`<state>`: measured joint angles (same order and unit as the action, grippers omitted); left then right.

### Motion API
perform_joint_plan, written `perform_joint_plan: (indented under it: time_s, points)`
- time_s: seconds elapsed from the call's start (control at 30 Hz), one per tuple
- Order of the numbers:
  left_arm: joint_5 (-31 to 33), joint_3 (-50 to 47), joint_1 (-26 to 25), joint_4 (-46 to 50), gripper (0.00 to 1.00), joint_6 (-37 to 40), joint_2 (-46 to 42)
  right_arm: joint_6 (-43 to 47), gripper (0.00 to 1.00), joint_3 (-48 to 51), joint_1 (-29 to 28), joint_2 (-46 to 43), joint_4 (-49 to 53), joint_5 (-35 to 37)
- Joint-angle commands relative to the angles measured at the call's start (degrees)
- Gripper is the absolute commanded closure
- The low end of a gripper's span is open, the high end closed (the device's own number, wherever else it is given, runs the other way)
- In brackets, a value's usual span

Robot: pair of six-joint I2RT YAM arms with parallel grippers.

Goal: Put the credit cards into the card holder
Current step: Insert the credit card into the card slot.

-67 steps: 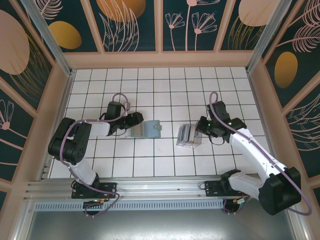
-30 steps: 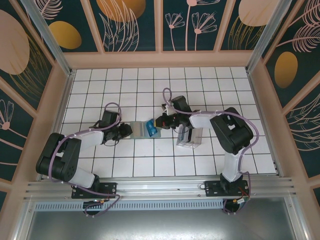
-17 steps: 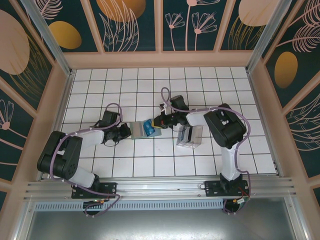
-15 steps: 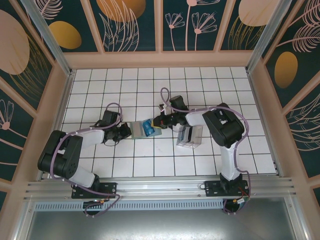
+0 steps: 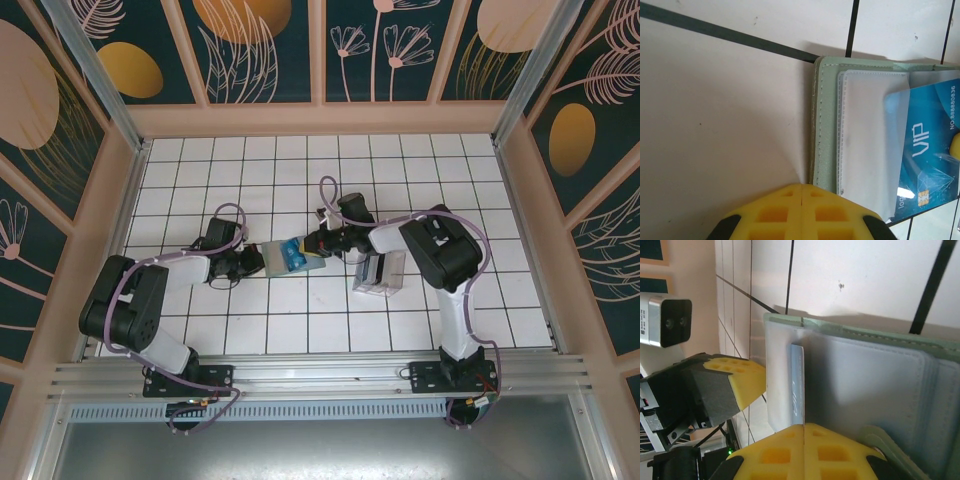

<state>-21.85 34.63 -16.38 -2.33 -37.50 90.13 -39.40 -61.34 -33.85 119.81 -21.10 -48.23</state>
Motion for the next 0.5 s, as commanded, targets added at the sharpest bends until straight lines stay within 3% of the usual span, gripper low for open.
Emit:
perform_joint_plan:
  time_s: [0.0,0.47]
  points:
    - [-0.2,-0.4,-0.4,0.9,0.96,0.7,3.0,-0.6,1.00,0.3,-0.3,2.0,-2.6,2.0]
    - [-1.1,-0.5,-0.4,0.0,0.97,0.1,3.6,-7.8,1.00,2.4,-4.5,2.9,-11.4,5.2]
